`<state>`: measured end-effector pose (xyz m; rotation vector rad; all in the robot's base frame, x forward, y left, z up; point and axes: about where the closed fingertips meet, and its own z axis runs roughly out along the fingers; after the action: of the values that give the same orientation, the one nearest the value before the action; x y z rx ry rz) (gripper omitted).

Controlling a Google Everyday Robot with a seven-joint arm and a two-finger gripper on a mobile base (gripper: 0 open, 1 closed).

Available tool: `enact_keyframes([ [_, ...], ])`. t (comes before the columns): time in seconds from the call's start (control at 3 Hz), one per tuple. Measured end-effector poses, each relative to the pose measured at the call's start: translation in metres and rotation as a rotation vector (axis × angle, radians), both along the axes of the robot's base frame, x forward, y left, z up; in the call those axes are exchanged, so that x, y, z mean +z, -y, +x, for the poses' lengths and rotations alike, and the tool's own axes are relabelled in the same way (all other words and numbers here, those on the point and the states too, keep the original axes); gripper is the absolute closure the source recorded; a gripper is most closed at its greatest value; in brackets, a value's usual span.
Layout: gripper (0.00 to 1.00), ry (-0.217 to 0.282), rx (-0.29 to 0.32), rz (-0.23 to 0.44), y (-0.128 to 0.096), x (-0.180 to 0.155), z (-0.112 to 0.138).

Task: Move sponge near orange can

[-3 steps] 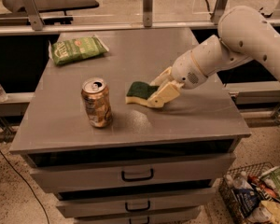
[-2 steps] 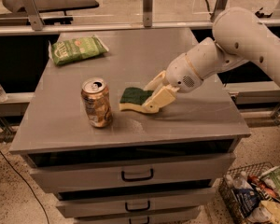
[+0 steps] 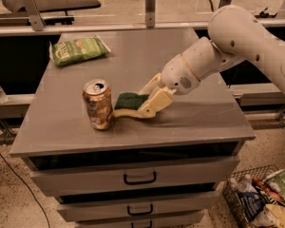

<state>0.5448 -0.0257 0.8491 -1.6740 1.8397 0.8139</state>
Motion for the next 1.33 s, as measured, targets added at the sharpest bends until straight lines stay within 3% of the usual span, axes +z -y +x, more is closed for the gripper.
enact_keyframes([
  [0.67, 0.35, 0.011, 0.038, -0.026, -0.007, 0.006, 0.012],
  [1.0, 0.13, 0.031, 0.018, -0.040, 0.000, 0.011, 0.022],
  [1.33, 0.00, 0.063, -0.031, -0.050, 0.017, 0.022, 0.032],
])
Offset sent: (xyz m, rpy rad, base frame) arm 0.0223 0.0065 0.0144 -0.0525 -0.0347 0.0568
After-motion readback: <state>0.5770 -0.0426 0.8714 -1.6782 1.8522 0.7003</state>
